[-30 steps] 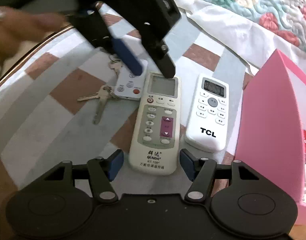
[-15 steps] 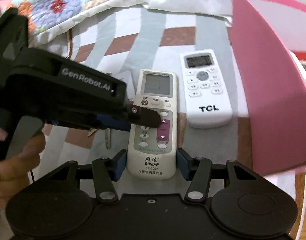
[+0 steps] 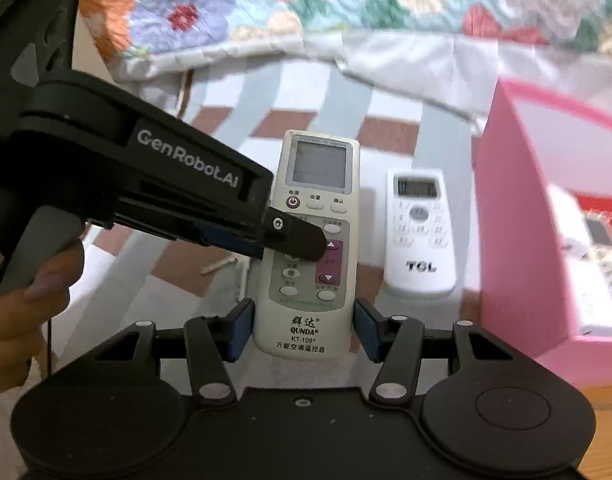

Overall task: Organize rigid objects
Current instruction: 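Lower the left gripper onto another cream QUNDA remote and close it, then carry the cream QUNDA remote into the pink box and open the left gripper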

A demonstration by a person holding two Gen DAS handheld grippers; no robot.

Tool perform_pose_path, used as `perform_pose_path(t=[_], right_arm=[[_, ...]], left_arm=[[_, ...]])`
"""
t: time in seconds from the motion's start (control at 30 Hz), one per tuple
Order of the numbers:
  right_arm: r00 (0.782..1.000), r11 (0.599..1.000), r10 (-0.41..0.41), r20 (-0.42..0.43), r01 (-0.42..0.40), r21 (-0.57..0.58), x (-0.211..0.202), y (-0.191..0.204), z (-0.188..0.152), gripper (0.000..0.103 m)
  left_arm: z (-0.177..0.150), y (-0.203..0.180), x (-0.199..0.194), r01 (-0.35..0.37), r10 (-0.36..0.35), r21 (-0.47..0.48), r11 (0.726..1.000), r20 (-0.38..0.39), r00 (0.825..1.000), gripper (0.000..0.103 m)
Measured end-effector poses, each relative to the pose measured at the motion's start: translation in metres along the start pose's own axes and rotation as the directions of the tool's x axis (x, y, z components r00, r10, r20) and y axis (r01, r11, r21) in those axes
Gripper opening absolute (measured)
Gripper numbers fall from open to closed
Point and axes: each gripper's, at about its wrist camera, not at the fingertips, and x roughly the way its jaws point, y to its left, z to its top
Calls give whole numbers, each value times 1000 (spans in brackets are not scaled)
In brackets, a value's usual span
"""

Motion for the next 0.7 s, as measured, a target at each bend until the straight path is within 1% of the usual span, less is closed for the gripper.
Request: perform_pose_path(t=[0.13, 0.23, 0.3, 0.37, 0.47, 0.53, 0.63, 0.7], right_arm=[[998, 999, -22, 61, 24, -40, -31, 4, 7, 59], [994, 998, -35, 107, 41, -47, -58, 1, 15, 59], [990, 996, -57, 131, 66, -65, -73, -2, 18, 59], [986, 994, -79, 144, 89, -66, -88, -10, 22, 59], [983, 994, -103, 153, 106, -14, -107, -28, 30, 59], [982, 993, -116, 149, 112, 33, -115, -43, 34, 59], [982, 983, -143, 126, 127, 129, -121, -68, 31, 59], [982, 967, -158, 104, 132, 217, -122, -88, 29, 59]], left_arm=[[4, -16, -25, 58, -59, 30, 998, 40, 997, 26], [9, -38, -41, 78, -83, 68, 995, 65, 994, 26], [15, -54, -48, 97, -103, 93, 991, 65, 993, 26], [23, -72, -50, 108, -115, 131, 985, 46, 992, 26], [32, -108, -46, 107, -115, 216, 971, 22, 993, 26], [39, -131, -38, 101, -103, 253, 962, -4, 995, 26], [50, -158, -14, 115, -100, 259, 959, -70, 993, 26], [55, -173, 6, 130, -104, 260, 957, -109, 989, 27]])
